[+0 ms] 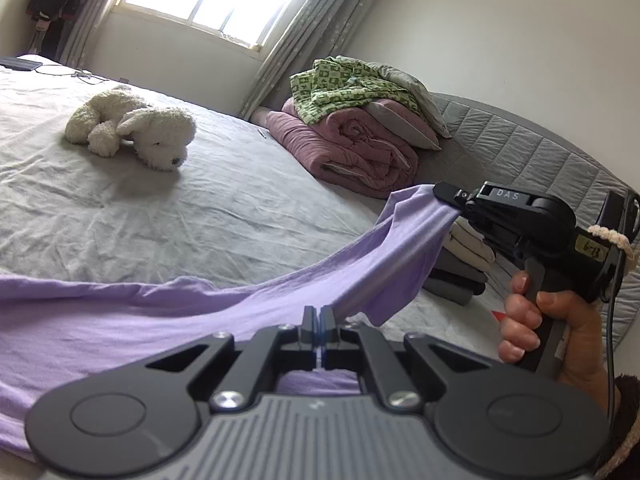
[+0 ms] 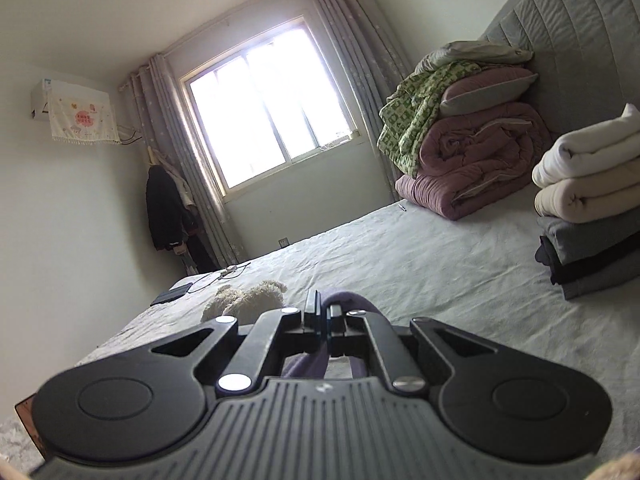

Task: Fold clothes

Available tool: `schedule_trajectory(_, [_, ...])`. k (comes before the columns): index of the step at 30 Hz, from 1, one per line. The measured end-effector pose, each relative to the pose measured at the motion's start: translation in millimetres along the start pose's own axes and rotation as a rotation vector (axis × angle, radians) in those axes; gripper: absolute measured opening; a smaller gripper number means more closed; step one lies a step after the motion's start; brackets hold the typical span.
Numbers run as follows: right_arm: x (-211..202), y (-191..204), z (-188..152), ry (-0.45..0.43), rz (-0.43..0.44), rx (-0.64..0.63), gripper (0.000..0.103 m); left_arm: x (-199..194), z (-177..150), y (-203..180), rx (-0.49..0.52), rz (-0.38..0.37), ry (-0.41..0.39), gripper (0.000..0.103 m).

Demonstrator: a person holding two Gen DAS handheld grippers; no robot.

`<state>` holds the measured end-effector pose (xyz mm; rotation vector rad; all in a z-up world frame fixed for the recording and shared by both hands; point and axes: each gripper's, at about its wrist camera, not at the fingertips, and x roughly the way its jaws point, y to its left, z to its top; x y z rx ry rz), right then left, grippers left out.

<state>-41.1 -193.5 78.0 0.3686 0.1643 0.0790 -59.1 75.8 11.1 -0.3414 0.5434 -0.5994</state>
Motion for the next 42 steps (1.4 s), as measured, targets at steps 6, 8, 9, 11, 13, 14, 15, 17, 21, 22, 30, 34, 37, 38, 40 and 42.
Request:
schedule_trajectory(6, [-13.6, 6.6, -12.1, 0.076, -0.014, -0.167, 0.004, -4.3, -10.7, 9.3, 0.004, -0.038, 0.076, 0.001])
schedule_trajectory(8, [-17.6, 7.9, -19.1, 0.111, -0.019, -0.224, 0.004, -3.2, -14.7, 12.4, 0.017, -0.043, 0.111, 0.001])
schedule_trajectory(9, [-18.4, 7.4, -23.6, 0.134, -0.024, -0.252, 0.004, -2.7, -16.9, 13.0, 0.028, -0.045, 0.127, 0.001])
schedule_trajectory(11, [-19.2, 5.8, -32.9, 0.183, -0.036, -0.305, 0.004, 0.1, -21.2, 13.7, 0.048, -0.040, 0.159, 0.001])
schedule_trajectory(13, [-15.2, 1.1, -44.7, 0.247, -0.055, -0.339, 0.004, 5.0, -26.8, 14.1, 0.063, -0.032, 0.204, 0.001])
schedule_trajectory(14, [-13.5, -1.8, -50.8, 0.284, -0.063, -0.352, 0.004, 7.8, -29.7, 14.3, 0.069, -0.027, 0.228, 0.001])
schedule_trajectory(15, [-11.8, -6.2, -57.3, 0.329, -0.066, -0.353, 0.004, 11.0, -32.4, 14.2, 0.078, -0.015, 0.255, 0.001])
schedule_trajectory(17, [-7.0, -13.3, -68.9, 0.417, -0.062, -0.349, 0.004, 20.3, -39.2, 13.8, 0.105, 0.024, 0.326, 0.001])
schedule_trajectory(21, [-2.4, -20.2, -92.2, 0.572, -0.044, -0.394, 0.005, 28.9, -44.5, 16.3, 0.111, 0.047, 0.399, 0.002])
schedule_trajectory(22, [-3.7, -20.4, -98.2, 0.599, -0.050, -0.415, 0.006, 28.8, -43.5, 16.4, 0.109, 0.044, 0.401, 0.002])
schedule_trajectory(30, [-9.0, -33.4, -83.0, 0.732, 0.004, -0.309, 0.046, 31.9, -35.6, 10.0, 0.123, 0.041, 0.386, 0.011])
schedule_trajectory(34, [-14.0, -41.1, -65.3, 0.748, 0.035, -0.213, 0.048, 36.9, -30.1, 2.9, 0.131, 0.032, 0.375, 0.018])
schedule_trajectory(37, [-17.0, -47.2, -53.3, 0.727, 0.039, -0.148, 0.048, 42.9, -27.4, -3.8, 0.136, 0.024, 0.368, 0.024])
schedule_trajectory(38, [-16.8, -48.9, -50.4, 0.715, 0.031, -0.136, 0.048, 44.9, -26.6, -6.0, 0.138, 0.021, 0.365, 0.025])
schedule_trajectory(40, [-13.6, -51.2, -46.9, 0.693, 0.014, -0.116, 0.048, 49.3, -25.1, -10.5, 0.140, 0.015, 0.361, 0.026])
schedule_trajectory(42, [-6.9, -51.6, -47.0, 0.682, 0.013, -0.106, 0.048, 56.0, -25.9, -14.6, 0.135, 0.007, 0.359, 0.026])
